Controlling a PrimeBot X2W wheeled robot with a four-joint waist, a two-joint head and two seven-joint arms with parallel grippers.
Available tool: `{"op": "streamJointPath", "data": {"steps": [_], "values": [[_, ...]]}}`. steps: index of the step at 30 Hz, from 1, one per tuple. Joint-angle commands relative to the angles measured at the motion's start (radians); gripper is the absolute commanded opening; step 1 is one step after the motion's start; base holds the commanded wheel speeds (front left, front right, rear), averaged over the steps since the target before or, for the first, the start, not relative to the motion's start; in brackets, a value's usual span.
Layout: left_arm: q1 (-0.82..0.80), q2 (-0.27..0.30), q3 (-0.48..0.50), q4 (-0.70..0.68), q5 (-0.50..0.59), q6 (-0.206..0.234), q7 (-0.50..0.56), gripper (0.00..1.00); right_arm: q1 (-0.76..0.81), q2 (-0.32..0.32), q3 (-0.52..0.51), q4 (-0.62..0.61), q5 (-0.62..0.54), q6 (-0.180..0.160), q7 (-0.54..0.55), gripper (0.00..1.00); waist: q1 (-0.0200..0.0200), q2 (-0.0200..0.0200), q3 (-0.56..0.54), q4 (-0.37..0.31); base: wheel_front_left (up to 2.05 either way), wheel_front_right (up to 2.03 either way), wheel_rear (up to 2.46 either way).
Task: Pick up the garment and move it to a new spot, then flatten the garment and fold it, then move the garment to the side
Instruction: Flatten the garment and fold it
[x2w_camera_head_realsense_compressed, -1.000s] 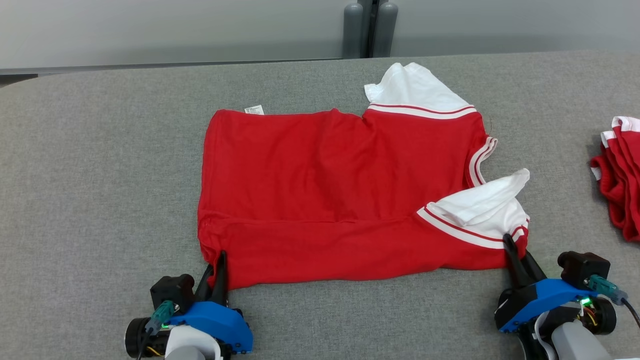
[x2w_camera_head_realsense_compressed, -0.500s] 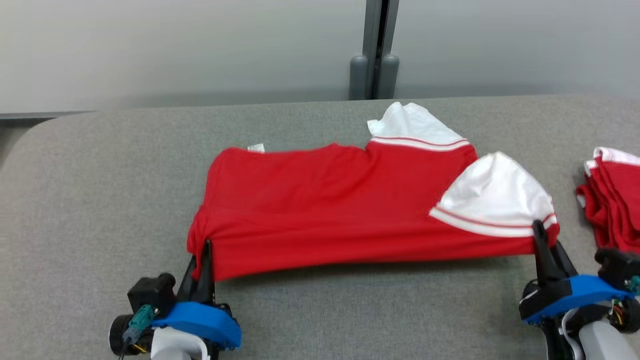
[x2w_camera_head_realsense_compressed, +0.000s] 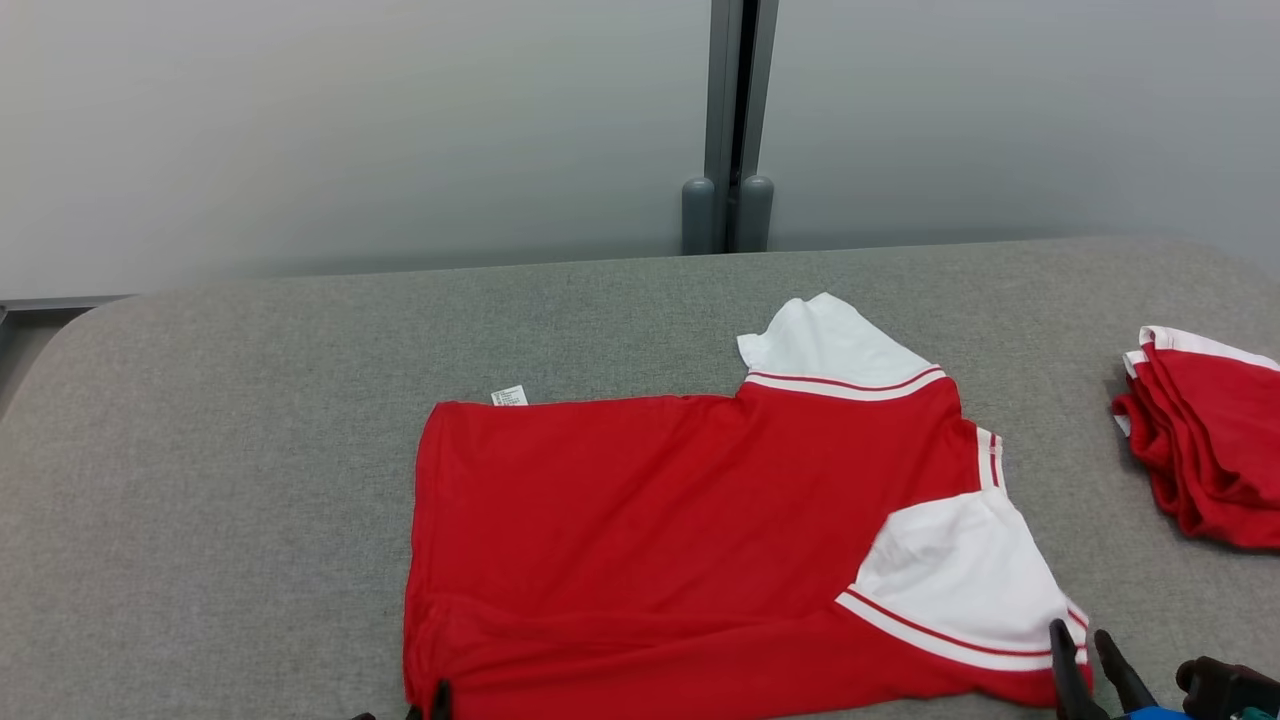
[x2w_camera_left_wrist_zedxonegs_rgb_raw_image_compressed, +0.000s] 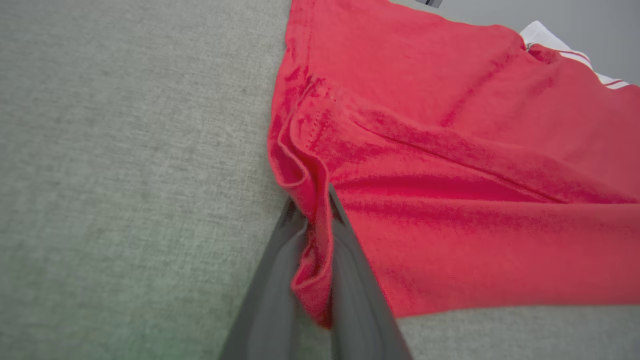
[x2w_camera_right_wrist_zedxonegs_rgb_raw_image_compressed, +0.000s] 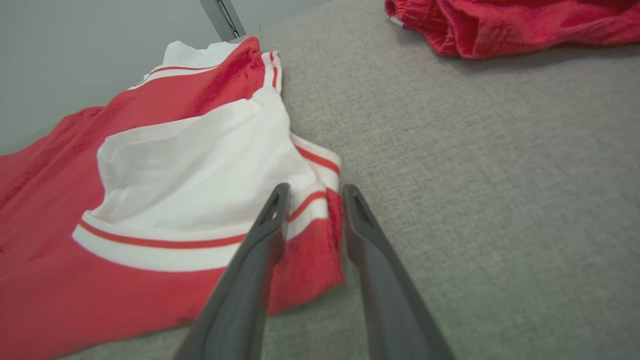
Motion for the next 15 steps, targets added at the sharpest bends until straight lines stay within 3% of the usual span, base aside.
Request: {"op": "streamJointPath", "data": {"steps": [1, 7, 15], "values": [[-0.016, 0.008, -0.001, 0.013, -0.006, 0.01, -0.001, 1.0, -0.013, -0.01, 0.002, 0.004, -0.019, -0.001, -0.003, 1.0, 0.0001, 0.0, 0.005, 0.003, 0.0, 0.0, 0.0], [-0.12, 0.017, 0.028, 0.011, 0.046, 0.022, -0.001, 1.0, -0.08, -0.026, -0.006, -0.016, -0.064, -0.001, -0.003, 1.0, 0.0001, 0.0, 0.046, 0.014, 0.0, 0.0, 0.0], [-0.417, 0.079, 0.008, 0.106, 0.071, -0.053, 0.047, 1.0, -0.222, -0.05, 0.045, -0.029, -0.073, -0.001, -0.003, 1.0, 0.0001, 0.0, 0.148, 0.013, 0.0, 0.0, 0.0]]}}
